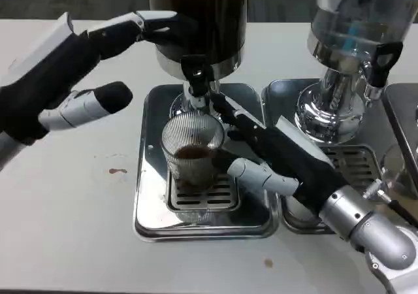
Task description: Grasp the cup under the faucet to collect the drink, then remove the cup.
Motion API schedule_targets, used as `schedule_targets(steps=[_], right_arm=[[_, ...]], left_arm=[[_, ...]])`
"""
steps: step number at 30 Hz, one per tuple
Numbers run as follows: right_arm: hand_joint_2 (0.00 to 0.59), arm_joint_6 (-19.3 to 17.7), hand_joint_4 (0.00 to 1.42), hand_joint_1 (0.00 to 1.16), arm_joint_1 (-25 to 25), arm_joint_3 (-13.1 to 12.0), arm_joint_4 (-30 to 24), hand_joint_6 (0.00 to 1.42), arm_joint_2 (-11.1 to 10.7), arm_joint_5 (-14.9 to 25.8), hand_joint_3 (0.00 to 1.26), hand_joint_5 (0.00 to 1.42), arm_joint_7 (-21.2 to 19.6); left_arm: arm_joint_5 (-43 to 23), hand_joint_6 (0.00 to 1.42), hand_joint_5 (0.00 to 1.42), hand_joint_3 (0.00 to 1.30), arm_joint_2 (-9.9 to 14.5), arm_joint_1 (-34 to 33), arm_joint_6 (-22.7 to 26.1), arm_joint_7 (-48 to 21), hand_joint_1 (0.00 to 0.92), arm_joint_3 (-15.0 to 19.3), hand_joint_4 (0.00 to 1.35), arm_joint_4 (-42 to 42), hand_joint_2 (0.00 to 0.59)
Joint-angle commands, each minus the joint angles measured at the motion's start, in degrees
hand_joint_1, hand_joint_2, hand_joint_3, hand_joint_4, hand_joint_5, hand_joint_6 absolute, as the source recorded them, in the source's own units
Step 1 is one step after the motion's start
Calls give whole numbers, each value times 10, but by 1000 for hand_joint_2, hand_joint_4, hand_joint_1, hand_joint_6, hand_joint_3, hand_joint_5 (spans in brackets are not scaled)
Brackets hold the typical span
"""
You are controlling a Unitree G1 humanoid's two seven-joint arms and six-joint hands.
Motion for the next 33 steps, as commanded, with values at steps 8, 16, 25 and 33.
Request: schedule_targets(steps=[8, 16, 25, 33], right_arm=[[96, 7, 0, 168, -4, 6, -3, 53, 15, -6, 0, 0, -7], [107, 13, 0, 191, 2, 7, -11, 62, 23, -12, 0, 0, -12], [123, 6, 0, 198, 3, 10, -4, 62, 29, -20, 0, 0, -23], [126, 3, 0, 200, 0, 11, 11, 62, 37, -20, 0, 0, -25]], left_arm=[[-9, 249, 270, 262, 10, 2, -4, -12, 0, 20, 207, 31, 108], [-15, 249, 270, 264, 17, 10, -14, -24, 0, 44, 214, 70, 108], [-6, 248, 270, 270, 16, 38, -27, -20, 0, 57, 218, 105, 111], [-6, 248, 278, 279, 17, 66, -29, -20, 0, 69, 235, 114, 115]])
